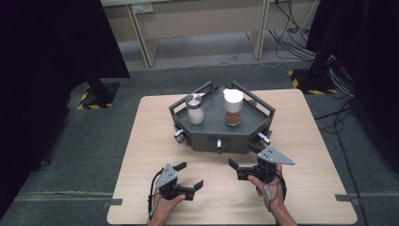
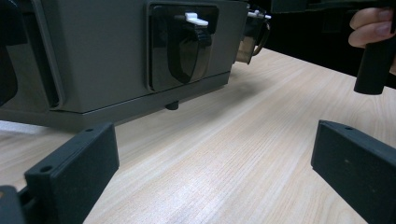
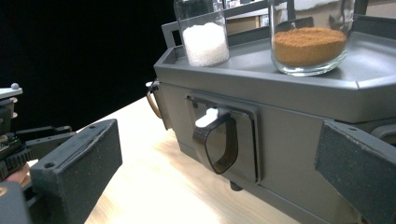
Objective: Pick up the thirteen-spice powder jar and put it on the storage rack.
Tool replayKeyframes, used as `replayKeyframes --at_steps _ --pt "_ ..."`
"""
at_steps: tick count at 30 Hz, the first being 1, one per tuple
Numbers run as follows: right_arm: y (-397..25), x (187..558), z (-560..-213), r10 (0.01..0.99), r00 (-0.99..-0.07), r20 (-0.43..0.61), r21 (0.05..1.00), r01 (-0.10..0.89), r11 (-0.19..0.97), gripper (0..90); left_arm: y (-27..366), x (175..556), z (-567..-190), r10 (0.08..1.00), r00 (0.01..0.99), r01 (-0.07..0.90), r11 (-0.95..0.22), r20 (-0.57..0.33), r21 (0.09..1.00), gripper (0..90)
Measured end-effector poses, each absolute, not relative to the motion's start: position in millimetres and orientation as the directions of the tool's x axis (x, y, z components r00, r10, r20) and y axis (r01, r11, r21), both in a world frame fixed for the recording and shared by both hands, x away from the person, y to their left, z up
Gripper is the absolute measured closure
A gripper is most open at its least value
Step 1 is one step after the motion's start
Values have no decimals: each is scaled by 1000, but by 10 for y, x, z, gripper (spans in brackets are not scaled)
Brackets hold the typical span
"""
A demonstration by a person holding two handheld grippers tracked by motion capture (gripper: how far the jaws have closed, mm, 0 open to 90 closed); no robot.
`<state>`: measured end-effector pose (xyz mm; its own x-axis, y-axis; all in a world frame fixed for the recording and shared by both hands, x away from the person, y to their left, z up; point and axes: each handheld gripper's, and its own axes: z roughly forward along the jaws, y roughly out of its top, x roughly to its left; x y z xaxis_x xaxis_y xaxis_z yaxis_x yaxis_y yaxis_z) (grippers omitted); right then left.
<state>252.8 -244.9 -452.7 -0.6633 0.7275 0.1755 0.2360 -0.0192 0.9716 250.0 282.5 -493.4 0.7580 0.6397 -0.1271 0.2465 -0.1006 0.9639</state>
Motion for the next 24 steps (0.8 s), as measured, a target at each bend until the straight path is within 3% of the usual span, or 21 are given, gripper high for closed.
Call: replayKeyframes --at_steps 24 --pt "-2405 2430 -4698 708 -682 180 965 262 7 11 2833 2500 -4932 641 757 244 -100 -125 965 3"
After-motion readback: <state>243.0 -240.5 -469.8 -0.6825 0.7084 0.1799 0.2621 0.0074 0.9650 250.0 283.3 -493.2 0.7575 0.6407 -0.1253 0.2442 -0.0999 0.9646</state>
